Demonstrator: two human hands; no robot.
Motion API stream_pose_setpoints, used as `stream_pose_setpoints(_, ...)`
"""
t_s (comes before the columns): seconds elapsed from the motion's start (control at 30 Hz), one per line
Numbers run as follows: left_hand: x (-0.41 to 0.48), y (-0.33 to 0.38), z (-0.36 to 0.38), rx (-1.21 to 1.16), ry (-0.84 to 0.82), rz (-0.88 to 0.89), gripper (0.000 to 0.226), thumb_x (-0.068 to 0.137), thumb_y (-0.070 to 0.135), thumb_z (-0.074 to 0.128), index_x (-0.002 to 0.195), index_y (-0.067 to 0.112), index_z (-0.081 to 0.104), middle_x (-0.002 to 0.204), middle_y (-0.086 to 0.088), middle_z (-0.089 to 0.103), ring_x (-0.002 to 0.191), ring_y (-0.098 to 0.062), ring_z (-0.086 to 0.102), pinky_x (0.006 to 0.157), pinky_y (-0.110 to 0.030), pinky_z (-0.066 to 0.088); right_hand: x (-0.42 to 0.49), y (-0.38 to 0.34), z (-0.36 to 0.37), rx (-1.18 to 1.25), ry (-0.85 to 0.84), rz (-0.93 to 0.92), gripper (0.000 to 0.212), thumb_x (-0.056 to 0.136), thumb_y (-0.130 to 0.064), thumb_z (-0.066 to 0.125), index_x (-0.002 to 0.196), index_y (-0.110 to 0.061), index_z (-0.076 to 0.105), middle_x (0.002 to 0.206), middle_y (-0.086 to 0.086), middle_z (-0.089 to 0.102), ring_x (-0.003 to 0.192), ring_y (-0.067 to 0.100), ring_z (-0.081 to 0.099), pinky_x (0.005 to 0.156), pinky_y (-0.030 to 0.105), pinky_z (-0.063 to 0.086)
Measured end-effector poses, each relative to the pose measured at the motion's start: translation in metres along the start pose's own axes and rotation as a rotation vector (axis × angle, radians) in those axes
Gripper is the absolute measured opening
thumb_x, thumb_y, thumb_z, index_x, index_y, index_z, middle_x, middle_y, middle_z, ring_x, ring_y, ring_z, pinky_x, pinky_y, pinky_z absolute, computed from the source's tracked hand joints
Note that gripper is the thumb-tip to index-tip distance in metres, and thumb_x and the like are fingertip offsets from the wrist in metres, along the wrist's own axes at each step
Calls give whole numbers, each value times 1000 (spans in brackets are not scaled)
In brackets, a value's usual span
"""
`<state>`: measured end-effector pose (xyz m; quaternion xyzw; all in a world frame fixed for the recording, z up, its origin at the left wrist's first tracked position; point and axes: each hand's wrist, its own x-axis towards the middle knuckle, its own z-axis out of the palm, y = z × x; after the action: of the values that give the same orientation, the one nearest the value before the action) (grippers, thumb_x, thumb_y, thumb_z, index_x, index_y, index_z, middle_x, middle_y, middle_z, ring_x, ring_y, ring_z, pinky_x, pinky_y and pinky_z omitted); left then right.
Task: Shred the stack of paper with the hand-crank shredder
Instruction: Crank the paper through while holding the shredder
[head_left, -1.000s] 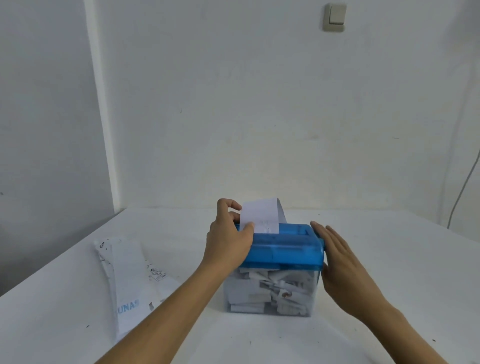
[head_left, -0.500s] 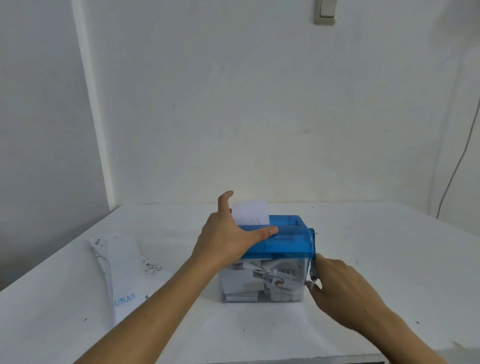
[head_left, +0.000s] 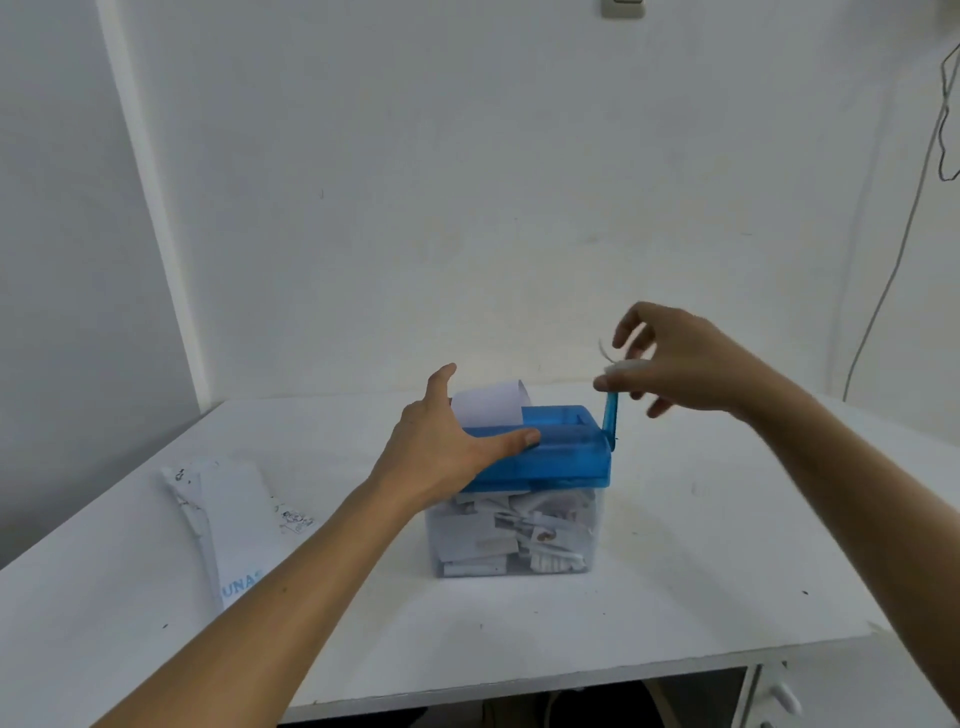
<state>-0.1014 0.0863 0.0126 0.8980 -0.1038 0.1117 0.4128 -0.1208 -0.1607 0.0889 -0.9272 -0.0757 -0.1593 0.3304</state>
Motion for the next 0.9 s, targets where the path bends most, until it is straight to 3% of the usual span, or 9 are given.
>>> stream_pose_setpoints(0.17,0,-1,0,-2,0,16,136,44,88,68,158,36,14,154,-3,45,136,-24,48,108,-39,45,26,33,46,277,30,137,24,90,-28,74,87,-12,57,95,1,68,79,19,68,56,25,52)
stream_pose_setpoints(0.23,0,-1,0,3,-5,21,136,44,88,68,158,37,13,154,-3,45,136,-24,48,109,-40,45,25,48,64,505,17,216,24,90,-31,73,88,-12,58,89,4,68,78,19,64,62,32,56)
stream_pose_setpoints(0.33,-1,-1,-1,12,-22,22,137,45,87,70,158,37,11,156,-5,42,139,-24,44,111,-39,42,16,69,90,636,22,292,20,97,-27,64,94,-8,60,91,11,69,82,23,64,80,48,59)
stream_pose_setpoints(0.4,-2,-1,-1,21,-34,29,139,45,87,71,159,38,8,158,-7,40,142,-24,42,112,-39,41,3,81,108,643,-4,341,15,100,-17,55,98,-5,64,92,14,71,81,23,65,74,41,58)
stream_pose_setpoints(0.5,-3,0,0,40,-32,31,140,46,88,71,159,39,4,159,-7,38,143,-25,41,111,-38,40,-25,91,129,598,24,380,29,103,-24,50,93,-3,67,82,16,71,68,20,62,62,31,51)
stream_pose_setpoints(0.6,-3,2,-1,49,-30,17,141,46,86,71,160,37,2,160,-6,37,143,-25,41,111,-38,41,-54,82,128,469,153,320,49,105,-36,48,79,3,66,59,8,64,48,13,54,48,25,47)
stream_pose_setpoints(0.7,-2,4,-2,59,-50,3,143,47,83,74,160,38,-1,161,-5,36,143,-25,40,110,-39,41,-82,67,108,414,185,202,53,103,-42,48,77,-1,69,58,8,67,45,14,58,46,24,47)
stream_pose_setpoints(0.8,-1,5,-4,60,-61,-1,145,44,84,73,161,38,0,161,-5,36,144,-25,40,110,-38,41,-96,54,71,476,73,17,46,95,-47,60,79,-5,70,65,6,67,54,15,59,50,24,47)
stream_pose_setpoints(0.9,-1,4,-3,49,-60,3,144,44,84,73,161,38,2,161,-4,36,144,-25,40,110,-38,41,-82,47,43,627,-41,-120,34,93,-35,68,78,-5,64,70,5,58,63,19,56,53,26,46)
